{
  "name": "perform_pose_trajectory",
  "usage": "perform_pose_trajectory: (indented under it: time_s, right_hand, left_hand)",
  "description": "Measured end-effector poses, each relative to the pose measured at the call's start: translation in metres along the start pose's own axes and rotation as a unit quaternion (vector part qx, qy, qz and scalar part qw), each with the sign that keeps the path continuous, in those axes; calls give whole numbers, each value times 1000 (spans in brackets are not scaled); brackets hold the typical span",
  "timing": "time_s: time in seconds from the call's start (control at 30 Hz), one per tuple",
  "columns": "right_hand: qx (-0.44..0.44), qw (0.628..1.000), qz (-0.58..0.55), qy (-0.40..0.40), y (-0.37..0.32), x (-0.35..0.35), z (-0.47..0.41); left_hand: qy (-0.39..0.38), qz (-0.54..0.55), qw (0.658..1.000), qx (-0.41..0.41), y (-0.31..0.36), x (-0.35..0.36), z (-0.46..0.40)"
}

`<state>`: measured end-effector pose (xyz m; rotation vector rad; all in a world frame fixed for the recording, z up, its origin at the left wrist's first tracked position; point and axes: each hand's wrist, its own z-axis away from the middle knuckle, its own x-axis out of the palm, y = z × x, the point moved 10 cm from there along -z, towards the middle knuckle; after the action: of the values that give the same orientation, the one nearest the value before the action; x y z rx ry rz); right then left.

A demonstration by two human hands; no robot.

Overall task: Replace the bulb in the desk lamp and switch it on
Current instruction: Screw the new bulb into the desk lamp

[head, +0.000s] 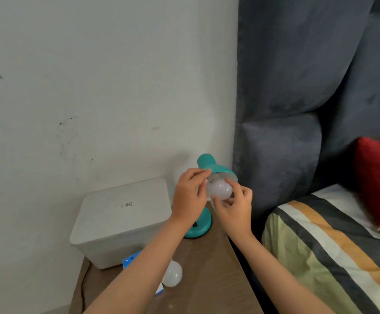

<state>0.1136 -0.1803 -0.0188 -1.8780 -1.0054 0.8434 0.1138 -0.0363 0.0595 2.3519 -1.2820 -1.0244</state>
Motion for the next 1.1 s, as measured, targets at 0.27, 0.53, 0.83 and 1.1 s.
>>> perform_pose_trajectory:
  time_s: [0.27, 0.53, 0.83, 1.1]
  right_hand:
    - [-49, 996, 48, 55, -17, 4, 2]
    - [-15, 997, -4, 73, -1, 10, 11]
    - [-13, 996, -22, 90, -4, 7, 16]
    - [-11, 995, -29, 91, -6, 8, 19]
  left_hand:
    - [8, -1, 1000, -1, -3, -3, -4]
    - [2, 14, 1000, 1, -4, -3, -3]
    - [2, 29, 1000, -10, -6, -3, -3]
    - [4, 34, 999, -7, -5, -2, -1]
